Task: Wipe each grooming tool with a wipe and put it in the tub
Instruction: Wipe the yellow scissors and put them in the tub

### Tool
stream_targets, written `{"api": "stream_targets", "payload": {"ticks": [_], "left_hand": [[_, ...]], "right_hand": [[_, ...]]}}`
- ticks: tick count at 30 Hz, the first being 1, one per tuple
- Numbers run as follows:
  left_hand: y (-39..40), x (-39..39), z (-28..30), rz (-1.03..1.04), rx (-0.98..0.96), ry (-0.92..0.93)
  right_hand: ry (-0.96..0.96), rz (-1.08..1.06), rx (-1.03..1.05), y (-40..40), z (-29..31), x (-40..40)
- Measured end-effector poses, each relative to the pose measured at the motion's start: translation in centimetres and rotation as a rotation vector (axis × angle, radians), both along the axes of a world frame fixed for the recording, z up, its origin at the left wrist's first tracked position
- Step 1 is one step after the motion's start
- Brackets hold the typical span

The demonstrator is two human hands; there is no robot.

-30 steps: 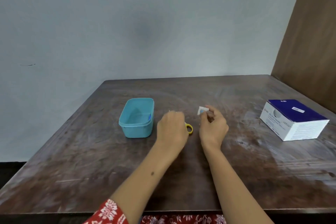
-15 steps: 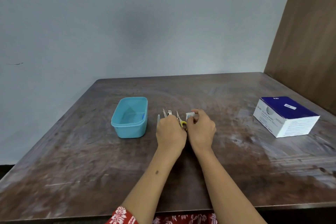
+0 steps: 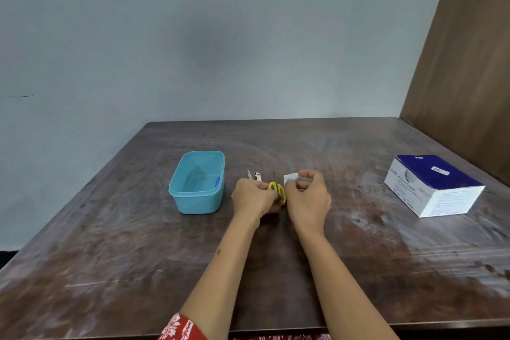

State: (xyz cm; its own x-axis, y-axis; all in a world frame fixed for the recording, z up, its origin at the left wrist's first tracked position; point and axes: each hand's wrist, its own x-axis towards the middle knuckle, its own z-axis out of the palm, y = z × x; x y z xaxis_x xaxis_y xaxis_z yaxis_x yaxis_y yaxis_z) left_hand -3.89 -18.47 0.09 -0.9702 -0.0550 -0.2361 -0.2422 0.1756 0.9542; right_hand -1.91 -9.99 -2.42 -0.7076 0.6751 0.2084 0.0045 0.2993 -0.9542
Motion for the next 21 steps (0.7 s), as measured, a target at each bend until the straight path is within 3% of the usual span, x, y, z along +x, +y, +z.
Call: {"api": "stream_targets", "payload": {"ticks": [6, 12, 14, 18, 21], "left_hand": [[-0.9, -1.3, 0.4, -0.090, 0.158, 0.058], [-2.2, -2.3, -0.3, -0.076, 0.311, 0.181], [-2.2, -2.2, -0.9, -0.078, 0.388, 0.209], [-1.3, -2.1, -1.6, -0.039, 0.430, 0.230], [-1.1, -1.8, -1.8, -0.028, 0.468, 0.236]], "right_hand": [[0.260, 0.051, -0.446, 0.6, -0.1, -0.9], [0.285, 0.024, -0.542, 0.4, 0.5, -2.5], [0.272, 0.014, -0.499, 0.3, 0.5, -3.3], [0.204, -0.013, -0.212, -0.1, 0.2, -4.2], [0.252, -0.029, -0.142, -0.2, 0.3, -4.2]]}}
